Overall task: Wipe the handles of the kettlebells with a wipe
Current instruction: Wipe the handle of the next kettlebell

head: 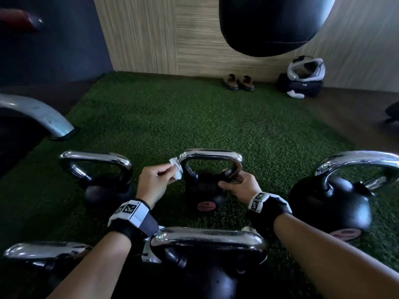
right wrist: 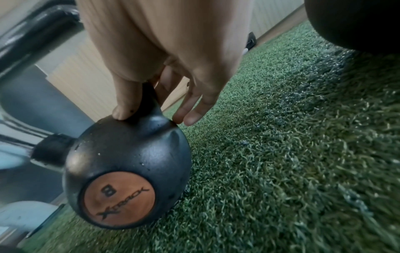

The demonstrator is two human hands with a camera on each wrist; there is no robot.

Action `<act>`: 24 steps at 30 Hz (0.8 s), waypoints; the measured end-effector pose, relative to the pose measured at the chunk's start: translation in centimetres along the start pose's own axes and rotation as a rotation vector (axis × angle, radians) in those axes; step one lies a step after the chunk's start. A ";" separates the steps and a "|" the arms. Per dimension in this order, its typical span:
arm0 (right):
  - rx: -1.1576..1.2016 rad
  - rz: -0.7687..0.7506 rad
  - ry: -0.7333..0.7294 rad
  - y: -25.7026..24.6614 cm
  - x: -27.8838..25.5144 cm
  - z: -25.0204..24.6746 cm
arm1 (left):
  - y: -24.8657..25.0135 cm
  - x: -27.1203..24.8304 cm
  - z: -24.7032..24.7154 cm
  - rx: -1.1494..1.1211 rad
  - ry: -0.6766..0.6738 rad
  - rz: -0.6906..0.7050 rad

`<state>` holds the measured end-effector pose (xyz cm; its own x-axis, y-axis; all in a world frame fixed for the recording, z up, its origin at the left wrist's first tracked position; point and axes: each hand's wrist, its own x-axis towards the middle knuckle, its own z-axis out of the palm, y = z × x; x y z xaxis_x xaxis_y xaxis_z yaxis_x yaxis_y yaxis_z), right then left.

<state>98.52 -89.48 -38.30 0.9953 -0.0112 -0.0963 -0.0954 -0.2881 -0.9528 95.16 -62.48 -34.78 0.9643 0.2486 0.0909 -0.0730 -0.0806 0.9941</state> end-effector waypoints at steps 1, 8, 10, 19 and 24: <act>0.007 0.002 0.000 0.3 0.1 0.0 | -0.3 -0.3 0.2 -0.012 -0.027 -0.032; -0.133 0.032 -0.007 -0.3 0.0 -0.8 | -0.9 -0.7 0.8 0.060 -0.057 -0.029; -0.193 0.039 -0.023 -0.2 0.0 -1.5 | -0.9 -0.5 1.2 0.108 -0.017 -0.018; -0.561 -0.077 -0.108 -4.3 -4.4 -3.1 | 2.3 4.4 6.3 0.417 -0.092 -0.011; -0.577 -0.086 -0.231 -5.3 -4.1 -1.5 | 3.6 5.9 8.4 0.516 -0.270 -0.038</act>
<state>95.00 -89.31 -32.38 0.9634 0.2242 -0.1472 0.0740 -0.7497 -0.6576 102.68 -69.37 -31.14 0.9995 0.0108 -0.0303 0.0313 -0.5532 0.8325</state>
